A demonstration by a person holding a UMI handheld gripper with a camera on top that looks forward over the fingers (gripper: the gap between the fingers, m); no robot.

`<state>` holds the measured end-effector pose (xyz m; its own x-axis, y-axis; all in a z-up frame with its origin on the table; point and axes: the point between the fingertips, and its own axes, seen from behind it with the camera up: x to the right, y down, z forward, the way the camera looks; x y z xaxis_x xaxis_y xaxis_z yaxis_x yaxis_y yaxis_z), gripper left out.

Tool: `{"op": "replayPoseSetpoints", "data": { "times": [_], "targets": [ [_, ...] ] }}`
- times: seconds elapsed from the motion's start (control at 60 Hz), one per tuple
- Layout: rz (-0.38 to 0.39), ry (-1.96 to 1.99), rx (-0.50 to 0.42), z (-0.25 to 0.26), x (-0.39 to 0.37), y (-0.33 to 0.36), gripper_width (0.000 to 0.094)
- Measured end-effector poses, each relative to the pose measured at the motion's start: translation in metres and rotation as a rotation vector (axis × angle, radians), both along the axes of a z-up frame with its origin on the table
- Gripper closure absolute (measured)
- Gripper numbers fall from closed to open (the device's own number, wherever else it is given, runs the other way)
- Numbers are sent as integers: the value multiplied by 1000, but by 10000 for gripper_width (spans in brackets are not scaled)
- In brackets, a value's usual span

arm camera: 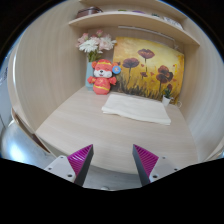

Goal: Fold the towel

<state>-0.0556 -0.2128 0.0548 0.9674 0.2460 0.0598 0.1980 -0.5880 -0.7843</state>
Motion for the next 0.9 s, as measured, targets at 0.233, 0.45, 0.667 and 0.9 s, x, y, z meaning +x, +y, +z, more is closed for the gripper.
{"op": "replayPoseSetpoints", "data": {
  "times": [0.233,0.45,0.667,0.9],
  "targets": [
    [-81,10,-17,-17,-52,143,150],
    [-129,-12,-53,-39,-82,251,168],
    [-229,-59,-102,-66,-67,280,457],
    [-248,-130,-81,-69,-46,279,887]
  ]
}}
